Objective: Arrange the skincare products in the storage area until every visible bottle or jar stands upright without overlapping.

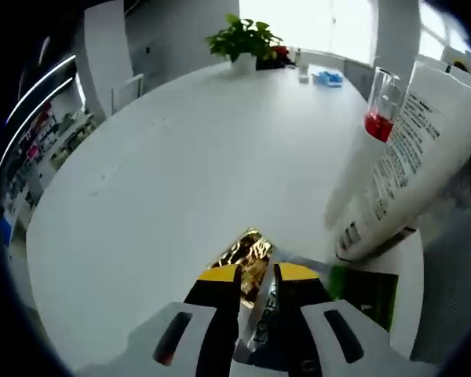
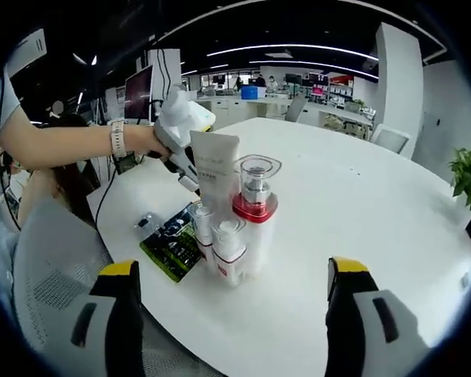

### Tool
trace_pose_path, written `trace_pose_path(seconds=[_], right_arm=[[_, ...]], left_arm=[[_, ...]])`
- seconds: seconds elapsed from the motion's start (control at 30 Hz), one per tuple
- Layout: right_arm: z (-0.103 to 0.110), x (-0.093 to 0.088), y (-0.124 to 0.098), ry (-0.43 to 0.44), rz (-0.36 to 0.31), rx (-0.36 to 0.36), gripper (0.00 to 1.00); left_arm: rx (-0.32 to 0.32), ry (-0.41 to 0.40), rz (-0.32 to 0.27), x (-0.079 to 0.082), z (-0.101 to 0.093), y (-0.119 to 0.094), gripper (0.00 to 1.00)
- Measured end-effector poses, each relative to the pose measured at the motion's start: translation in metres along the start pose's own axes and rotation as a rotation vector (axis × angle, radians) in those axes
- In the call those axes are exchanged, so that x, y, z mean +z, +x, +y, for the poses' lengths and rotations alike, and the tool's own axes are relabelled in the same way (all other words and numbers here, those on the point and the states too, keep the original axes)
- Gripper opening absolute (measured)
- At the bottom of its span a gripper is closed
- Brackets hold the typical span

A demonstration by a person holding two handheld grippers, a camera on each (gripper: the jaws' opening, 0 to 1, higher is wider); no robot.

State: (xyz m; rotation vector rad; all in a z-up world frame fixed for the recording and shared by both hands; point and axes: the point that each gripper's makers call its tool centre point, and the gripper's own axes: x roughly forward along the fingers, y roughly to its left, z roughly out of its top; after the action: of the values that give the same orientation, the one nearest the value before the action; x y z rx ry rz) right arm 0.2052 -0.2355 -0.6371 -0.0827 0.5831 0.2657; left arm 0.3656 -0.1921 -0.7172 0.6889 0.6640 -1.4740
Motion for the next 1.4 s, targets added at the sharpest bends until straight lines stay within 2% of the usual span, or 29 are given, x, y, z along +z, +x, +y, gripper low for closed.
trace_pose_path(seconds=[0.13, 0.53, 1.03, 1.4], right_arm=[[-0.003, 0.000, -0.001, 0.009, -0.002, -0.009, 0.99], [-0.006, -0.006, -0.001, 0.019, 0.013, -0.017, 0.98], [-0.006, -0.008, 0.001, 0.025, 0.017, -0.011, 0.97], [-0.006, -0.010, -0.001, 0.026, 0.022, -0.012, 0.96]], left_arm=[[0.007, 0.016, 0.021, -0.003, 0.004, 0.005, 0.10], [0.023, -0.007, 0.073, -0.017, 0.015, 0.020, 0.08], [0.044, -0.053, 0.078, -0.016, 0.024, 0.022, 0.11], [0.125, -0.101, 0.093, -0.020, 0.049, 0.017, 0.11]])
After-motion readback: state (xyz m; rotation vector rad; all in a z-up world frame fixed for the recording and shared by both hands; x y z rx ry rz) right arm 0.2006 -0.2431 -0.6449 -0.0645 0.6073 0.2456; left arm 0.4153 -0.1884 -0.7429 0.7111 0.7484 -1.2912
